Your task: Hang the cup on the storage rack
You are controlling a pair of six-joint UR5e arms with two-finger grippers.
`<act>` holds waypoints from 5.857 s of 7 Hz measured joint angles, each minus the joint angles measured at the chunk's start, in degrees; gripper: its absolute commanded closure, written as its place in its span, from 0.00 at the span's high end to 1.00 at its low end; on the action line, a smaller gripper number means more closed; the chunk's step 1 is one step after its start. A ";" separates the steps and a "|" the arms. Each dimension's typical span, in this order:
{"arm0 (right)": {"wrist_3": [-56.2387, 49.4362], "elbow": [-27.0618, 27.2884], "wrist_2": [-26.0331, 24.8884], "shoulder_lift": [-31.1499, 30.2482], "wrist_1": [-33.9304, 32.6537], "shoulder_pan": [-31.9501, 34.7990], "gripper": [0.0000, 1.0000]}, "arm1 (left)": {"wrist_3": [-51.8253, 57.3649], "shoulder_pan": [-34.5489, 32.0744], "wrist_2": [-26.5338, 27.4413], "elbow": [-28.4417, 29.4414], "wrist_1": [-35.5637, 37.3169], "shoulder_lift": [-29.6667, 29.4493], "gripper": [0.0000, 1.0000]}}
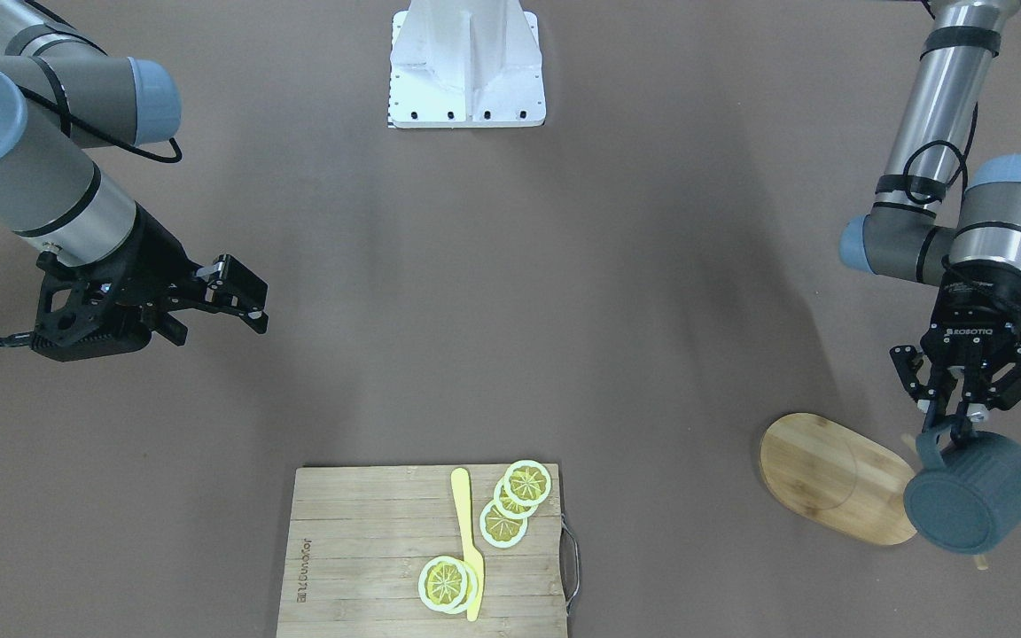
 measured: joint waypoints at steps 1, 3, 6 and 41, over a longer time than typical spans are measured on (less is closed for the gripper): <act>0.00 -0.02 0.00 0.01 0.00 -0.05 1.00 | -0.71 -0.02 0.05 0.01 -0.01 0.37 0.00; -0.04 -0.03 -0.01 0.01 0.00 -0.10 1.00 | -2.21 -0.01 0.36 0.01 -0.01 0.79 0.61; 0.00 0.01 -0.01 0.01 0.00 -0.11 1.00 | -3.35 0.02 1.30 0.01 0.07 1.06 0.98; -39.27 -7.00 5.82 -32.18 -0.03 32.88 1.00 | 151.80 -31.49 -53.10 -38.92 100.22 27.56 0.98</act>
